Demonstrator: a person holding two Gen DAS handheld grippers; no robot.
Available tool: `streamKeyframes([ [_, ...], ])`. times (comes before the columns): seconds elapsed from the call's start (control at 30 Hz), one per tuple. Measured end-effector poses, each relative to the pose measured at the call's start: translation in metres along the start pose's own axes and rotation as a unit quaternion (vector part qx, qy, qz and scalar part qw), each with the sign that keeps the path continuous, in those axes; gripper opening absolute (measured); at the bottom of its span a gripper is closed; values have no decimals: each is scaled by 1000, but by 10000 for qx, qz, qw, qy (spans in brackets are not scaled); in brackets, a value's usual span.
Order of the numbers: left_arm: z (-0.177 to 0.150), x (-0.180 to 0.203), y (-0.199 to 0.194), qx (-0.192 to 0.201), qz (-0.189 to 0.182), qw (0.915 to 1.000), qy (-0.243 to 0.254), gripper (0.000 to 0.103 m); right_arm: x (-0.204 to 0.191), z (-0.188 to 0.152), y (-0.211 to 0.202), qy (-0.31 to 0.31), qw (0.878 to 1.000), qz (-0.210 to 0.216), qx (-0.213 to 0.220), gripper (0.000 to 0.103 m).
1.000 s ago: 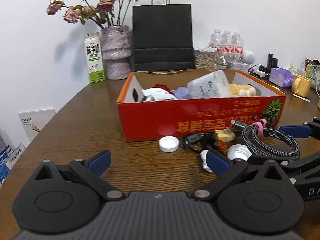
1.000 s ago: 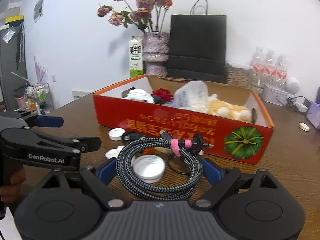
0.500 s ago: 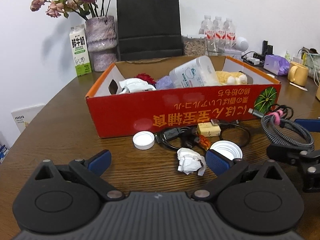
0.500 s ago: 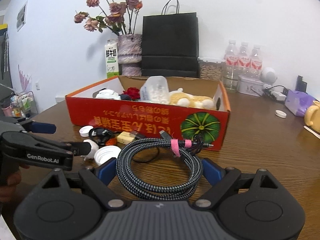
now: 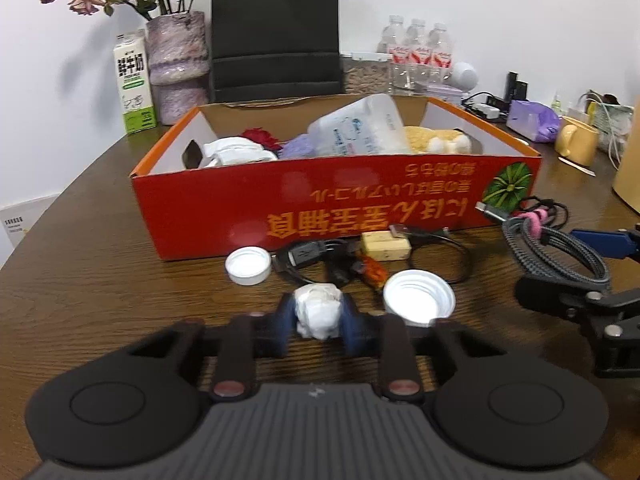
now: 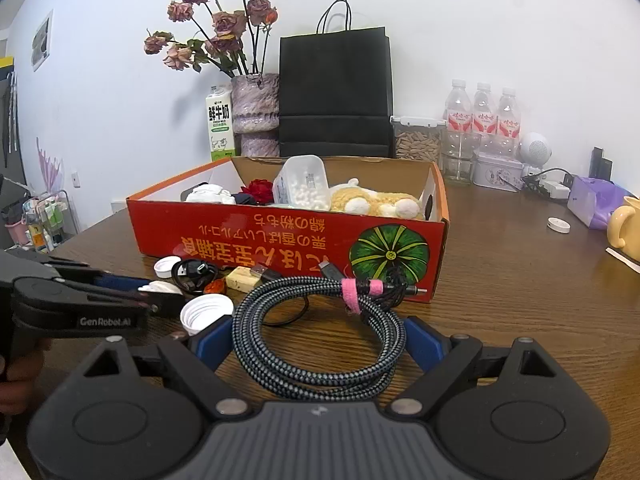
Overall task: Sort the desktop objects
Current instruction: 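Grasp the crumpled white tissue with the left gripper while right grasps the braided cable, then carry the tissue and braided cable over the box with both grippers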
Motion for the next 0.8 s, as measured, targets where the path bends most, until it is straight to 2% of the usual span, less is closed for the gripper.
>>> streamKeyframes([
  [0.2, -1, 1, -5, 64, 19, 10000, -5, 23, 0, 0, -1, -3, 10000, -1, 26, 89],
  [0.4, 7, -2, -17, 288, 27, 9996, 12, 23, 0, 5, -6, 10, 9999, 17, 111, 89],
  [0.8, 62, -10, -39, 1055, 77, 9944, -17, 24, 0, 51, -21, -157, 9973, -48, 716, 89],
])
Point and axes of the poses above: each gripper's, at about its wrist camera, not at the fingertips, and y roughly the way its jaws point, x to its right, z to its top, the point moved 8 cm from there along y, roughly the way its jaws point, and after that the axes turned 5 degrees about -z, right-handed, at the moved point
